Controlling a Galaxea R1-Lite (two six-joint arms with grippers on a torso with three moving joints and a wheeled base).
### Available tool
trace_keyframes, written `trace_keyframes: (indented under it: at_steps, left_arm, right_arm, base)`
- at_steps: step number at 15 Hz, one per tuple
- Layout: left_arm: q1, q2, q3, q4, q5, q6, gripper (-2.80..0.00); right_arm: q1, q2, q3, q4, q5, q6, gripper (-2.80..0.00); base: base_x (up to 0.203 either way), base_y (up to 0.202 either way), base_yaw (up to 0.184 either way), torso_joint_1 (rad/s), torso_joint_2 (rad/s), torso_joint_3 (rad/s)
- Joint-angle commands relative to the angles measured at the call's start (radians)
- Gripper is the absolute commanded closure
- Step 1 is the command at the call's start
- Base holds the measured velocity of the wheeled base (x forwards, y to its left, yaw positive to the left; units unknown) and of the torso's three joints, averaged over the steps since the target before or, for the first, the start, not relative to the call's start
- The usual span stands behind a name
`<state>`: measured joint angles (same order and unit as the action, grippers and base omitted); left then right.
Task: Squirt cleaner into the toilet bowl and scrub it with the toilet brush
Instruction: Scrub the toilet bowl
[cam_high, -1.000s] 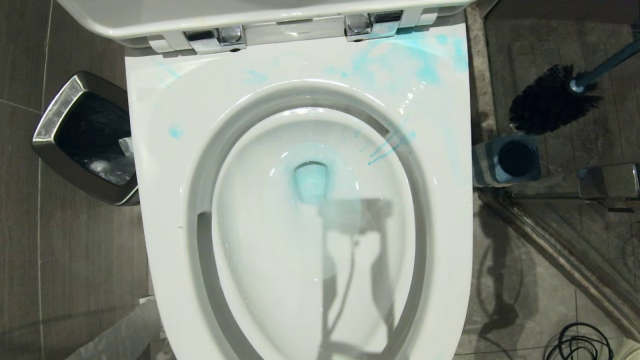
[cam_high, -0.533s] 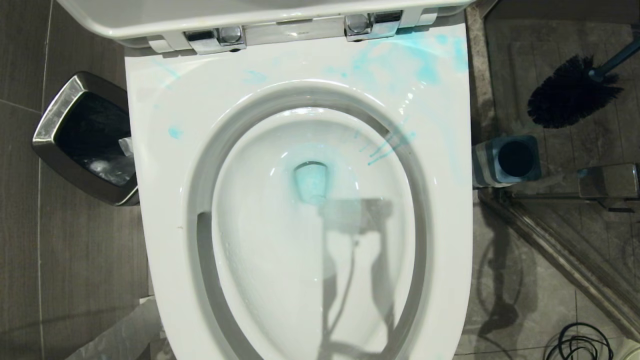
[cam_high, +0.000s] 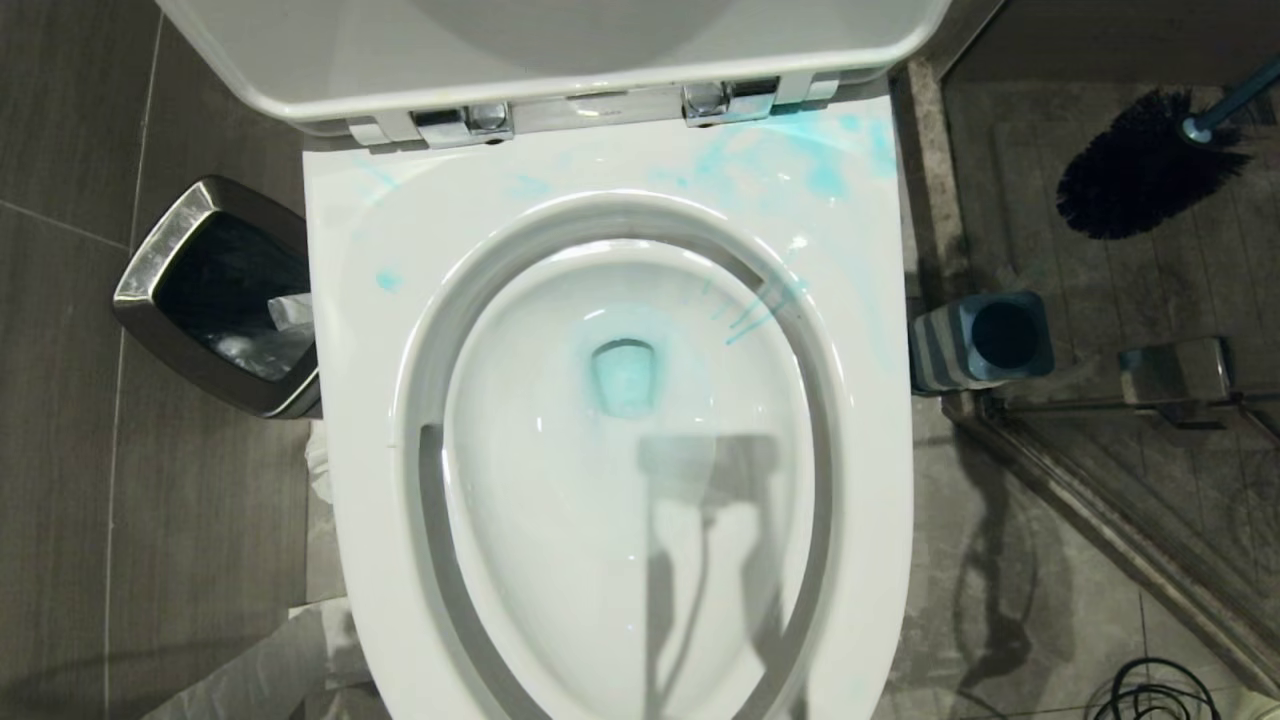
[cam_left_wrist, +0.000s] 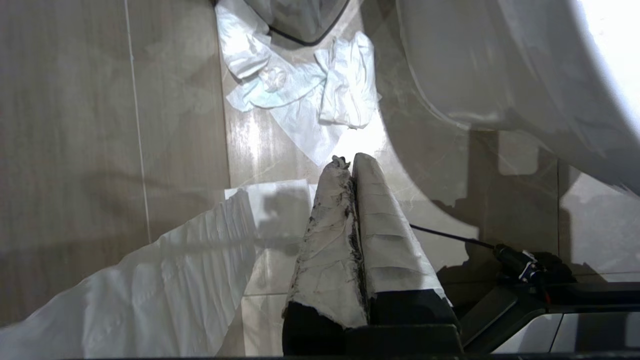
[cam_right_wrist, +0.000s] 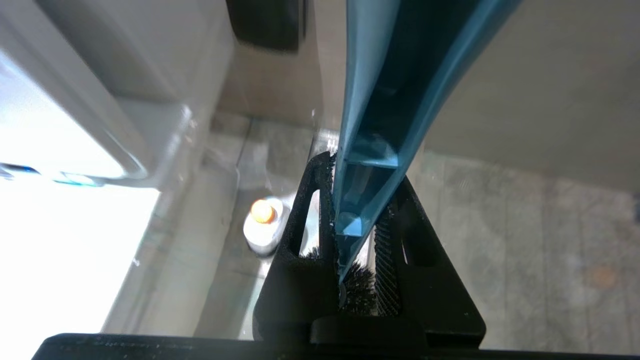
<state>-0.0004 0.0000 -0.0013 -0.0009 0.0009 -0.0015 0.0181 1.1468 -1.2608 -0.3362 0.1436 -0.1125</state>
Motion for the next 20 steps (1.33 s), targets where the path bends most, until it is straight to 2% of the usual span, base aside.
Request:
trace_keyframes:
  at_steps: [1,5,10,14,18,20]
  left_arm:
    - [0.000,0.000,0.001,-0.001,0.001,0.000,0.00]
    - [0.000,0.000,0.000,-0.001,0.001,0.000,0.00]
    - [0.000,0.000,0.000,-0.001,0.001,0.000,0.00]
    - [-0.001,0.000,0.000,-0.001,0.001,0.002,0.00]
    - [0.000,0.000,0.001,-0.001,0.000,0.002,0.00]
    - [0.000,0.000,0.000,-0.001,-0.001,0.002,0.00]
  right_arm:
    - [0.002,-0.004,-0.046,0.035,0.010,-0.001,0.00]
    - [0.033,-0.004,-0.152,0.146,0.026,0.000,0.00]
    - [0.110,0.005,-0.156,0.176,0.028,-0.002,0.00]
    - [0.255,0.026,-0.108,0.177,-0.017,-0.002,0.00]
    - [0.460,0.096,-0.082,0.171,-0.185,0.004,0.00]
    - [0.553,0.141,-0.067,0.166,-0.230,0.008,0.00]
  base:
    - [0.000,0.000,0.000,-0.002,0.00,0.204]
    - [0.000,0.000,0.000,0.001,0.00,0.201]
    - [0.000,0.000,0.000,0.001,0.00,0.203]
    - [0.000,0.000,0.000,0.000,0.00,0.201]
    - [0.000,0.000,0.000,0.003,0.00,0.201]
    - [0.000,0.000,0.000,0.000,0.00,0.105]
